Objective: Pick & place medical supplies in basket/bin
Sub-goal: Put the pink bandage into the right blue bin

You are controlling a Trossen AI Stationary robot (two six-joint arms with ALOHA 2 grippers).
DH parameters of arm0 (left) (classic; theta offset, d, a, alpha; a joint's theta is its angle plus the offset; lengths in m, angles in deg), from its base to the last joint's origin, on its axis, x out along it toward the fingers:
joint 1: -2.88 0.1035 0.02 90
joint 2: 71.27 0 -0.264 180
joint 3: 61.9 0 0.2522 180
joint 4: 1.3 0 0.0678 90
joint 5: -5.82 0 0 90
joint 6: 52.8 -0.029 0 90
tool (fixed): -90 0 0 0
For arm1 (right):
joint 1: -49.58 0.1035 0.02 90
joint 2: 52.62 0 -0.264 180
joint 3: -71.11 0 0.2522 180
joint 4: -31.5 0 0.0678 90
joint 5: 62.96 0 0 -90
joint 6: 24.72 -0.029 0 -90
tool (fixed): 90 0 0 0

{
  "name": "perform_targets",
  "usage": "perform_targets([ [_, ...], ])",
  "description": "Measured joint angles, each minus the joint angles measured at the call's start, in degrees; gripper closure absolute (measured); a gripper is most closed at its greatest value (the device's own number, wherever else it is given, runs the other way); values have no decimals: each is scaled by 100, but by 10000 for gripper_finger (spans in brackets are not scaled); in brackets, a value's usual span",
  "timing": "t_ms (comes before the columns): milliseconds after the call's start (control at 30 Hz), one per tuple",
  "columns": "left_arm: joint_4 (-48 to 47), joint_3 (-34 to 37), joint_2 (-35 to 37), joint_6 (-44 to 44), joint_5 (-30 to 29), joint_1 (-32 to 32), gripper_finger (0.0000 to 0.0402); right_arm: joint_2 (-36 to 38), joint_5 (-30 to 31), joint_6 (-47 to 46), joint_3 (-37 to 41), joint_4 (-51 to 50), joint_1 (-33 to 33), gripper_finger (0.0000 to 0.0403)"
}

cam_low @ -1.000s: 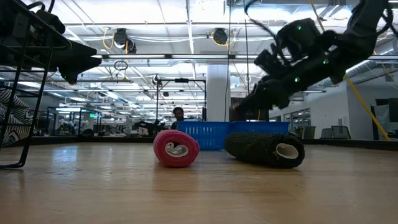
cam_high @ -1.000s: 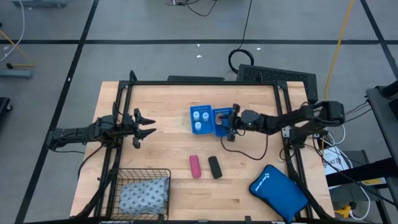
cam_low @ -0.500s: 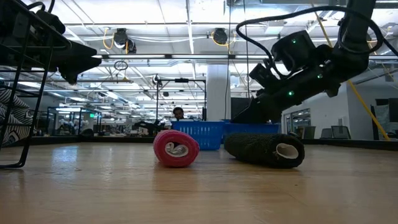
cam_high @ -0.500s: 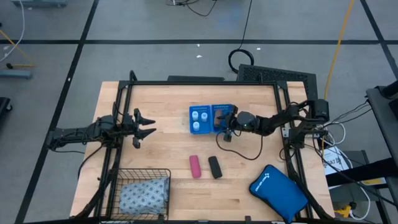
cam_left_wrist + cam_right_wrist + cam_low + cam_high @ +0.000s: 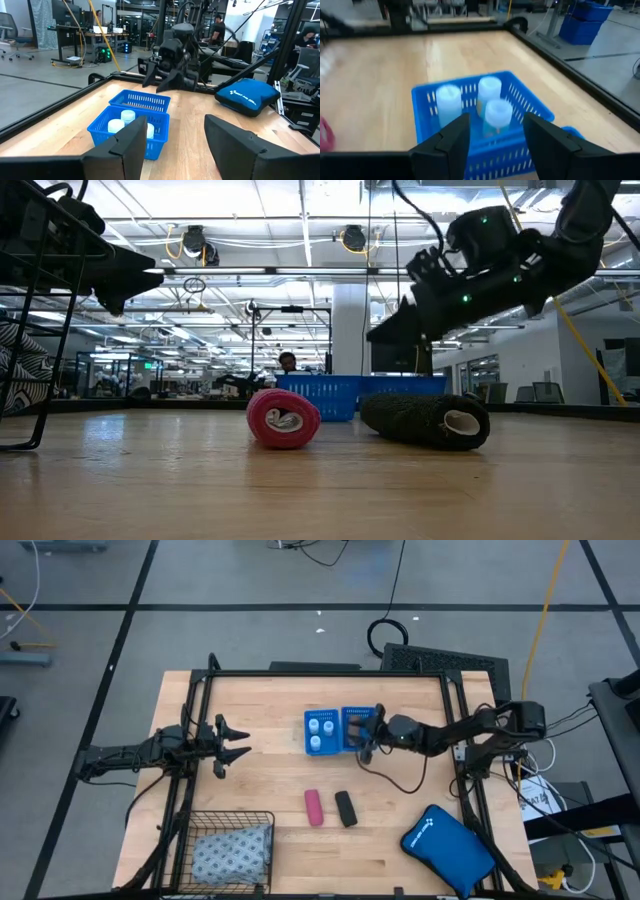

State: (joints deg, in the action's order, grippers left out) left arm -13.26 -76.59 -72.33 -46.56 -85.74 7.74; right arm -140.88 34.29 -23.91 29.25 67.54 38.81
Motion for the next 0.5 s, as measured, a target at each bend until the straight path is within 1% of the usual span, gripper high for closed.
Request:
perform_targets([
  [133,0,0,1,0,0,0,207,442,-2,-269,0,-108,4,231],
  [300,0,0,2,0,0,0,218,1115,4,-488,-2,-616,99,229],
  [400,-1,0,0,0,0,-1,224,1556,-2,-484,-2,-947,378,212],
  [500,-1,0,0,0,0,-1,228,1896,2,-577,-2,-971,840,185],
])
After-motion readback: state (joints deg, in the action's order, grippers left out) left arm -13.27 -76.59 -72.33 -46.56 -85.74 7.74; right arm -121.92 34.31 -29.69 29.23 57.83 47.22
